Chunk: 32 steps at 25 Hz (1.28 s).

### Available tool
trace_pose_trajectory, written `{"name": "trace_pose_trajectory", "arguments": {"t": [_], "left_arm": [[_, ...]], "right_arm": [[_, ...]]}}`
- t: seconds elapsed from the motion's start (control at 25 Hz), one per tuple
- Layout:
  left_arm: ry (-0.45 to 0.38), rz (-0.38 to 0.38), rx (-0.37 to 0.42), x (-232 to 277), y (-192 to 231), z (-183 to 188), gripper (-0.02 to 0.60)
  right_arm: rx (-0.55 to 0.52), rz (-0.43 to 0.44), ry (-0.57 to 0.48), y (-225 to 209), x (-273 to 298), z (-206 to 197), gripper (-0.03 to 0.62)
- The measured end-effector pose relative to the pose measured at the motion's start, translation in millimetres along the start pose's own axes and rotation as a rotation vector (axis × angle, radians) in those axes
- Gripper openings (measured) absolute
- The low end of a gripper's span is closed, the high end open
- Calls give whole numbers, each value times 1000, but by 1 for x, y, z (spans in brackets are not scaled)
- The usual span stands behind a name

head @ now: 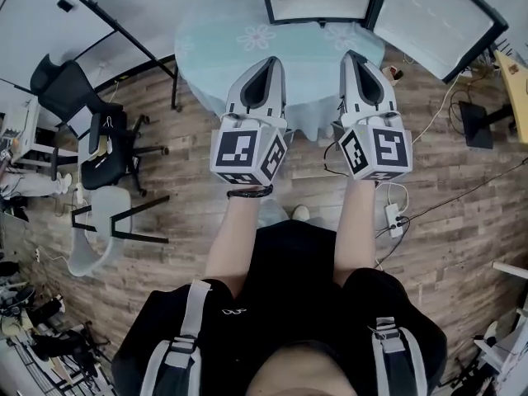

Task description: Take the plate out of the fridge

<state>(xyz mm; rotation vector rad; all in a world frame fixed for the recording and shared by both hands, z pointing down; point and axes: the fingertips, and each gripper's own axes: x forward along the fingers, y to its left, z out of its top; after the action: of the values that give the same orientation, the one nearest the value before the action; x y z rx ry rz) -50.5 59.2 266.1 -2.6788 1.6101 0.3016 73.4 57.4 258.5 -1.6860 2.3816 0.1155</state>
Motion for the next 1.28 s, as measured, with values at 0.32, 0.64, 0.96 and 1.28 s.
{"name": "trace_pose_trajectory", "arguments": {"t": [0.32, 0.64, 0.96, 1.28], "left_arm": [[-24, 44, -36, 4, 25, 14, 12], [-43, 88, -124, 27, 67, 10, 12], [24, 47, -159, 93, 70, -25, 14], [93, 38, -216, 152, 94, -66, 14]], "right_arm": [[46, 48, -35, 4, 23, 9, 6], [-33, 128, -18, 25, 53, 9, 6], [43, 66, 47, -36, 92, -28, 6], [82, 65, 145, -62, 140, -79, 6]]}}
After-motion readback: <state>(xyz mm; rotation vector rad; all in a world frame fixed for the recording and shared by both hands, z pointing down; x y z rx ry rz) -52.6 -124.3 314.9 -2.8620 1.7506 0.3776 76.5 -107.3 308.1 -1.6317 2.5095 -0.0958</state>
